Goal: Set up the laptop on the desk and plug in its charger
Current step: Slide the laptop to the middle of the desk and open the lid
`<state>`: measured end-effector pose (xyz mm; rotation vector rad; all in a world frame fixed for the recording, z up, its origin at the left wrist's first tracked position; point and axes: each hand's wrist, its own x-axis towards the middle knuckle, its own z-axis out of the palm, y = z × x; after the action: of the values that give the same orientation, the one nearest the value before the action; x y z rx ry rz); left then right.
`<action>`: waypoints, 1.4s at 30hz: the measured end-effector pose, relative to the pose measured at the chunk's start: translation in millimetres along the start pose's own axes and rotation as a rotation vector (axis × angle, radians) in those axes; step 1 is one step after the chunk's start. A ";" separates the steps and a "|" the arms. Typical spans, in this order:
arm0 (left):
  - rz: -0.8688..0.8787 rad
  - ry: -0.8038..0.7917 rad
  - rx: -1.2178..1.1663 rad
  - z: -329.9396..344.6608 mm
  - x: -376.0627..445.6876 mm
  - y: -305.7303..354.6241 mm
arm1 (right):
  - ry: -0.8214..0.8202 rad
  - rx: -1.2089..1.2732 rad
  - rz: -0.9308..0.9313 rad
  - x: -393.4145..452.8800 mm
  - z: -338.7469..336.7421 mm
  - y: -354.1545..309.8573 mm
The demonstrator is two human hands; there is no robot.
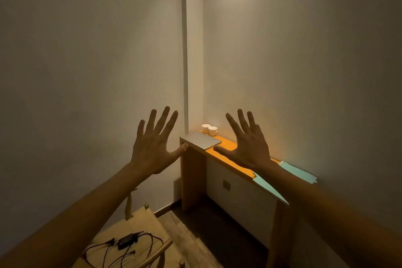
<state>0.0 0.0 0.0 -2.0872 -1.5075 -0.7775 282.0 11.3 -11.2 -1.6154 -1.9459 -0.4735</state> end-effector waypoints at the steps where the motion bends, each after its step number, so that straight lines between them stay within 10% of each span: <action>1: -0.006 -0.028 -0.008 2.8 -0.5 -2.0 | -0.030 -0.001 0.009 -0.1 3.9 -2.8; 42: -0.181 -0.374 -0.188 496.4 244.3 -83.0 | -0.464 0.229 0.219 261.6 455.9 175.2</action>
<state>70.7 517.2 -201.2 -2.3586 -1.9073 -0.6356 333.6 522.3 -219.1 -1.8721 -2.0126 0.2267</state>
